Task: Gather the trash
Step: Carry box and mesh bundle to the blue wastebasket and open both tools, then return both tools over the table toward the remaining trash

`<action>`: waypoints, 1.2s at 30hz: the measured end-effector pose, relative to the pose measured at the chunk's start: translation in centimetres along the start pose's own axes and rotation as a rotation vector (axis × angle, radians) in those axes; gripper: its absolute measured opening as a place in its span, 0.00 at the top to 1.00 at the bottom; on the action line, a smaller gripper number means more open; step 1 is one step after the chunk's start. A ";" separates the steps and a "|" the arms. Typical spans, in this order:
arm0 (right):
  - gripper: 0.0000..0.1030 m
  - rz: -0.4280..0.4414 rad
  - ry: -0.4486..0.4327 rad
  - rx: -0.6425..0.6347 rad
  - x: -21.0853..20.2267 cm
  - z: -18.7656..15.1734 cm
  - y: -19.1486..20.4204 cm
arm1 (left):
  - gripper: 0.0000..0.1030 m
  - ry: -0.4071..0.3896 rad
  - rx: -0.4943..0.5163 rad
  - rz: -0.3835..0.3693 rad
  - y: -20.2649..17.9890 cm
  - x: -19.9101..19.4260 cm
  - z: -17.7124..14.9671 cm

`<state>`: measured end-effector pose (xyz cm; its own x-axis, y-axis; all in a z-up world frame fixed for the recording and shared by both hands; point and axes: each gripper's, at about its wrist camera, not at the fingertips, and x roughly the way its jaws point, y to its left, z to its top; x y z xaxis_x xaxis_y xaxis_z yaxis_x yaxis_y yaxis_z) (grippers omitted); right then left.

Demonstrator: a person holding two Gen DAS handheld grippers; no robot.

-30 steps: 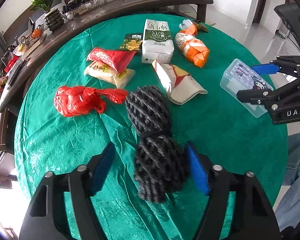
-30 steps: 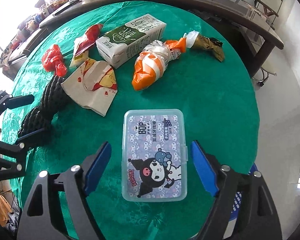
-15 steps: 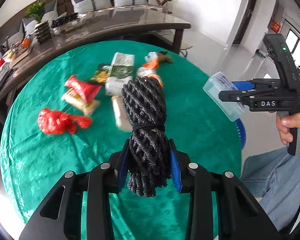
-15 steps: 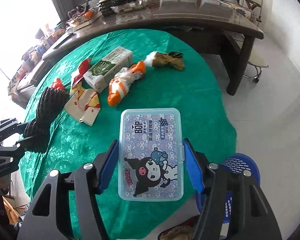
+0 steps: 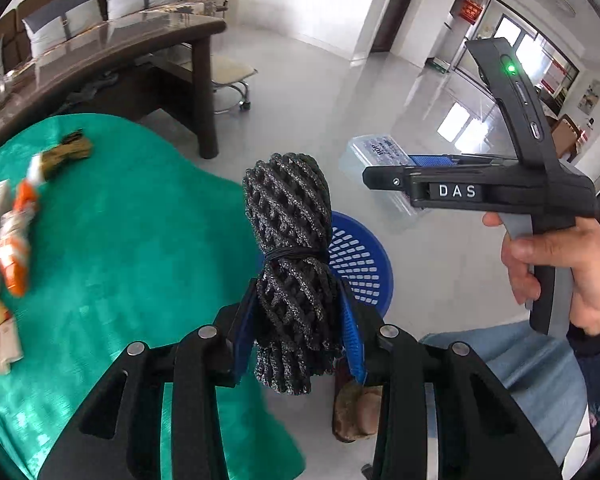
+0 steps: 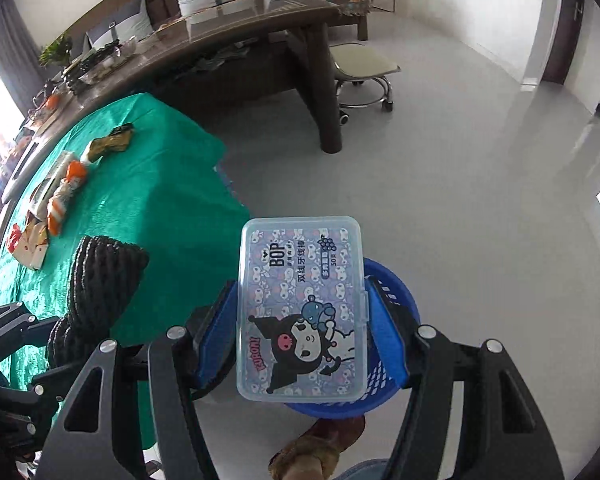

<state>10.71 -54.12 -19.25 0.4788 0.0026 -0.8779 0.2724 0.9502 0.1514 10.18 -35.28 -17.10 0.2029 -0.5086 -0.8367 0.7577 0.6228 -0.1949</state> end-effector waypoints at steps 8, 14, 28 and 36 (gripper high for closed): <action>0.40 0.017 -0.003 0.087 0.9 -0.7 -4.9 | 0.61 0.062 -0.006 -0.030 -3.1 8.2 2.0; 0.40 0.047 0.007 0.123 1.8 -0.8 -6.4 | 0.59 0.087 -0.014 -0.028 -3.3 11.5 2.3; 0.18 0.075 -0.097 0.202 0.2 0.2 -7.7 | 0.07 -0.035 -0.016 0.032 -2.9 11.0 2.2; 0.04 0.033 -0.305 0.094 -3.4 0.5 -4.7 | 0.05 -0.249 0.004 0.013 -2.7 3.2 0.8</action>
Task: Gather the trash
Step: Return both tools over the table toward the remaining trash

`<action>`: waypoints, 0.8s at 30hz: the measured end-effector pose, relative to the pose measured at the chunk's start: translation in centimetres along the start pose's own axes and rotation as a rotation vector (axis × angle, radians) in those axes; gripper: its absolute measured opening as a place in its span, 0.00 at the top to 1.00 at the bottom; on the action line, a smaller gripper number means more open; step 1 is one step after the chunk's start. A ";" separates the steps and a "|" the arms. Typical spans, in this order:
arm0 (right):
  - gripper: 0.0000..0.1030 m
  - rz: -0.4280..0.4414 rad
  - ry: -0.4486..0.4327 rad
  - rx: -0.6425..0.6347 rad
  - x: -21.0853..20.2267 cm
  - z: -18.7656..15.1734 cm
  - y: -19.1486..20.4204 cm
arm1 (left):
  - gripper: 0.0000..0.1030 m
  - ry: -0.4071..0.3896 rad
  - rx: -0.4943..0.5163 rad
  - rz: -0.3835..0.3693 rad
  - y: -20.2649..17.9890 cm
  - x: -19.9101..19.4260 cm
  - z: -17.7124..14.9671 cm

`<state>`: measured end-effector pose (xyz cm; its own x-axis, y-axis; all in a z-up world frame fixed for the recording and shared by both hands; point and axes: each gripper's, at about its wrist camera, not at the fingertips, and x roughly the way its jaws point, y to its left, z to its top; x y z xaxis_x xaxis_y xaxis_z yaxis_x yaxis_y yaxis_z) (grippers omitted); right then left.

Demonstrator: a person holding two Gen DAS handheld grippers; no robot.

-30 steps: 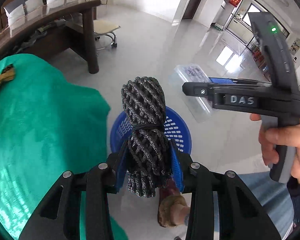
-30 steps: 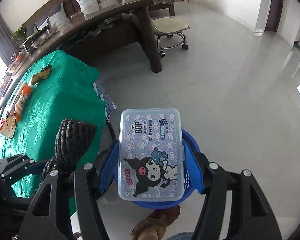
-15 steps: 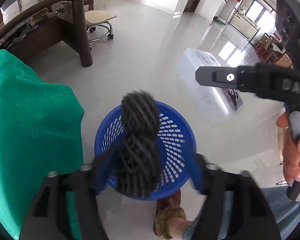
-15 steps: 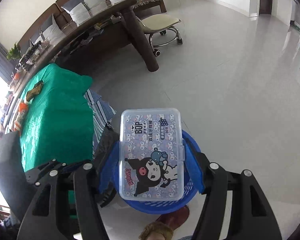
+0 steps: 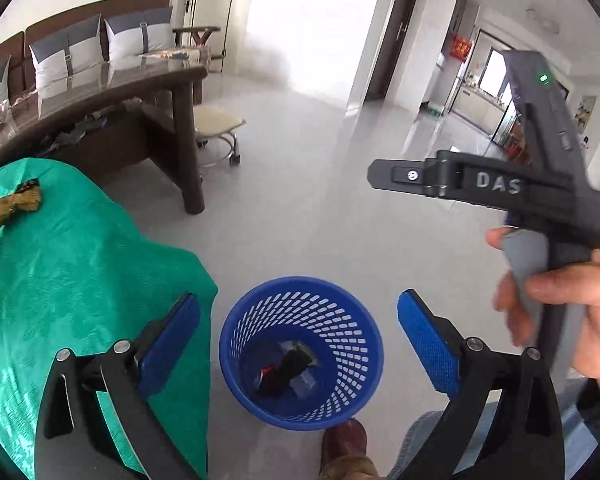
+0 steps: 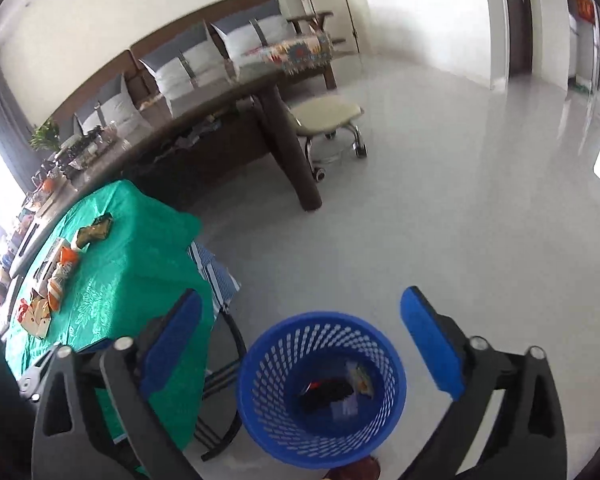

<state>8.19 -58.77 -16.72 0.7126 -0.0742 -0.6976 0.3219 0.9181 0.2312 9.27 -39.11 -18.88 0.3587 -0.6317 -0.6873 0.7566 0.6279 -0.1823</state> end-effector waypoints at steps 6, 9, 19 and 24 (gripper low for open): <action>0.04 -0.010 -0.156 -0.150 -2.3 0.2 5.2 | 0.05 0.013 0.000 0.076 1.8 -4.6 -1.1; 0.04 0.007 -0.190 -0.173 -2.9 -0.4 8.5 | 0.05 0.055 -0.017 0.165 3.8 -6.4 -2.2; 0.04 0.145 -0.021 -0.354 0.9 -2.5 21.3 | 0.05 0.083 -0.159 0.415 14.1 -13.4 -8.5; 0.04 0.223 0.086 -0.425 3.4 -5.7 28.2 | 0.05 0.074 -0.263 0.589 20.2 -17.5 -10.9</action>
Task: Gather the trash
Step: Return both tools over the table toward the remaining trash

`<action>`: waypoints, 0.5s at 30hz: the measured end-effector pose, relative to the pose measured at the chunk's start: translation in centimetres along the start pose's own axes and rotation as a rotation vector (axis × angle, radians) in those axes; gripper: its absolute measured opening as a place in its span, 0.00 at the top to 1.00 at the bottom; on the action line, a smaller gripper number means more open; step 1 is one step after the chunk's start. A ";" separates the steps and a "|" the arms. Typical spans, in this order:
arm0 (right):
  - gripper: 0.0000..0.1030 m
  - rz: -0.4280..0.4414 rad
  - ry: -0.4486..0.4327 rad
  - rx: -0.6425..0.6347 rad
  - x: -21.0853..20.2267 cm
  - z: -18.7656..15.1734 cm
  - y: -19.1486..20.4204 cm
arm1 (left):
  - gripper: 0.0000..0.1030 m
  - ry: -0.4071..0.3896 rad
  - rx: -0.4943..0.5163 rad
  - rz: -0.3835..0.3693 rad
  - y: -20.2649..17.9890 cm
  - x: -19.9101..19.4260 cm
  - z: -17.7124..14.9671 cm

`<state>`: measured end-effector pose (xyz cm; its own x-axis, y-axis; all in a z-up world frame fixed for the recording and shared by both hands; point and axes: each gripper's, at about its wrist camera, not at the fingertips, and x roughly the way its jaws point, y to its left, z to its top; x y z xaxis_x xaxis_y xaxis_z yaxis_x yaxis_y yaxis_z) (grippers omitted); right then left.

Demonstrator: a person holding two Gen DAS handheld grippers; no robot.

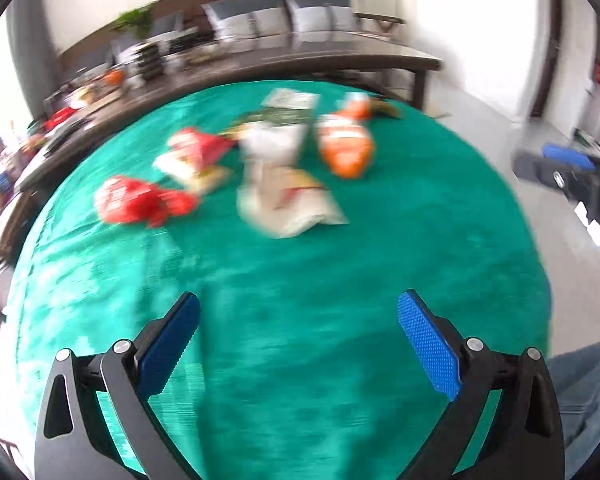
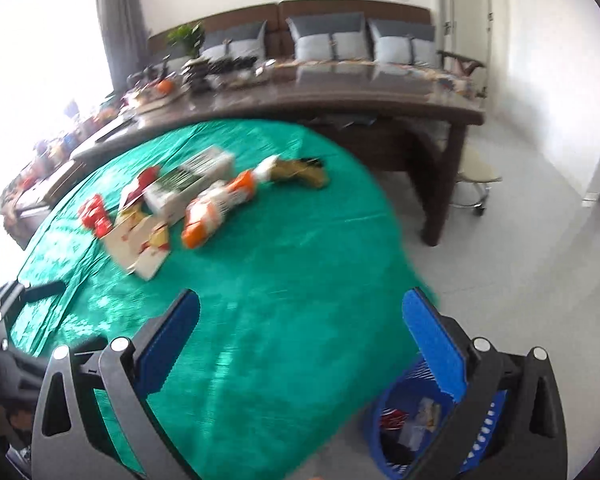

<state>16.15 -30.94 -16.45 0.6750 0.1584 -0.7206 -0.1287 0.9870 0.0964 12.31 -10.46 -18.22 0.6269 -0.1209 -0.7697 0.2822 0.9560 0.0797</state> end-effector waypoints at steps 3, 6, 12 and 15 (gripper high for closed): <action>0.04 0.032 0.050 -0.058 1.8 -0.6 3.4 | 0.05 0.026 -0.071 0.044 3.5 0.4 -0.5; 0.04 0.032 0.088 -0.078 3.4 -0.8 5.0 | 0.05 0.079 -0.100 0.045 5.4 1.3 -1.3; 0.05 0.001 0.123 -0.035 5.1 -0.6 4.3 | 0.04 0.090 -0.120 0.005 7.1 1.3 -2.5; 0.05 -0.012 0.137 -0.013 5.9 -0.5 3.9 | 0.04 0.090 -0.120 0.003 7.3 1.4 -2.6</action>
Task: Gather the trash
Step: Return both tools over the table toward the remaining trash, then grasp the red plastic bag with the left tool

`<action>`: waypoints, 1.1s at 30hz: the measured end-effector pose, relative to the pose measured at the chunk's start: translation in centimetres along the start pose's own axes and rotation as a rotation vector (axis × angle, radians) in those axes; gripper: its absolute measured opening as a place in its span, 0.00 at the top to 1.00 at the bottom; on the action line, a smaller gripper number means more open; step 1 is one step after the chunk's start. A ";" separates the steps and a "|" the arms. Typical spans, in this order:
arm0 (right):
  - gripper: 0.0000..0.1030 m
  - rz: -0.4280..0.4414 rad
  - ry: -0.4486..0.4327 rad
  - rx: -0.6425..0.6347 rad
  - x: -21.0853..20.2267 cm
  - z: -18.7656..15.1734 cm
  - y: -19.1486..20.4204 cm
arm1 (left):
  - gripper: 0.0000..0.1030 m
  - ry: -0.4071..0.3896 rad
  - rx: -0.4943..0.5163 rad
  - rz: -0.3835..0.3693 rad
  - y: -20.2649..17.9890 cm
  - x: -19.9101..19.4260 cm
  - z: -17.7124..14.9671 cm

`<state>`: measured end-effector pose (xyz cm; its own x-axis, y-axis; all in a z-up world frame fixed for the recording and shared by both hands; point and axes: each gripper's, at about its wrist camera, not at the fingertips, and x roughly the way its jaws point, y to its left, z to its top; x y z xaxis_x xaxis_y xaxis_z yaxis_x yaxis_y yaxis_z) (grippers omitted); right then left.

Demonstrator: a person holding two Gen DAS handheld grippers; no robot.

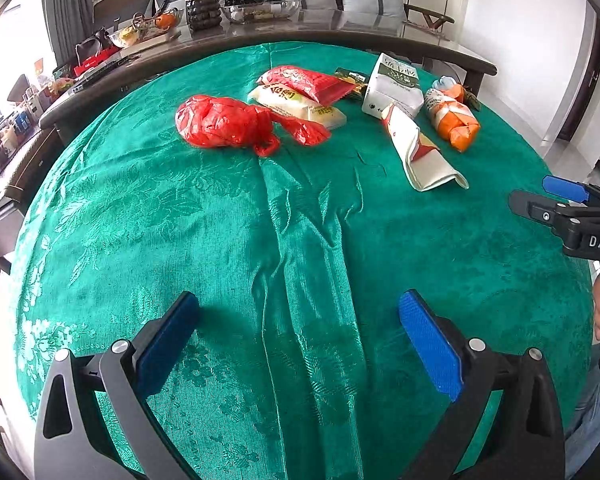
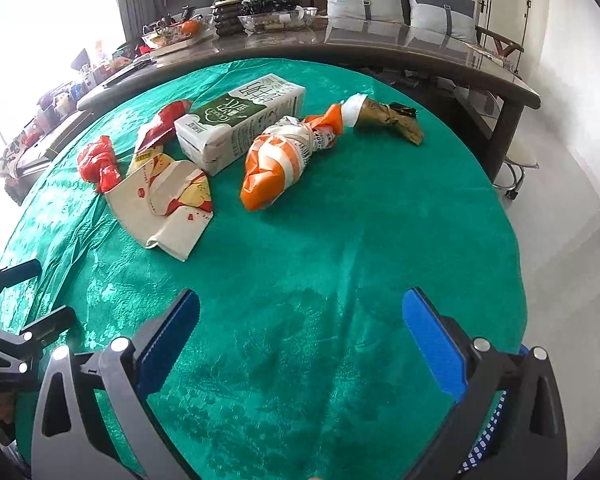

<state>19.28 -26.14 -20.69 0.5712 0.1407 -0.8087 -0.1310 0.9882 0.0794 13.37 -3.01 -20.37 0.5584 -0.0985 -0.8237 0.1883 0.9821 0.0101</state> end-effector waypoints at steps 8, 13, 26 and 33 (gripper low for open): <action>0.05 0.003 0.026 -0.032 0.8 -0.1 0.8 | 0.04 -0.028 -0.072 -0.023 1.9 0.0 1.9; 0.05 0.022 -0.007 -0.025 0.2 0.0 0.9 | 0.04 -0.073 -0.211 0.006 5.1 1.7 8.0; 0.05 0.147 -0.018 0.008 1.1 2.6 2.5 | 0.33 -0.010 -0.379 0.064 7.9 7.4 12.1; 0.06 0.116 -0.037 0.147 1.4 4.2 -1.3 | 0.54 0.012 -0.216 -0.080 9.3 6.1 12.6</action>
<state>23.67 -26.94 -19.51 0.5889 0.2533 -0.7675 -0.0789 0.9631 0.2573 28.65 3.46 -18.17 0.5385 -0.1767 -0.8239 0.0534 0.9830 -0.1759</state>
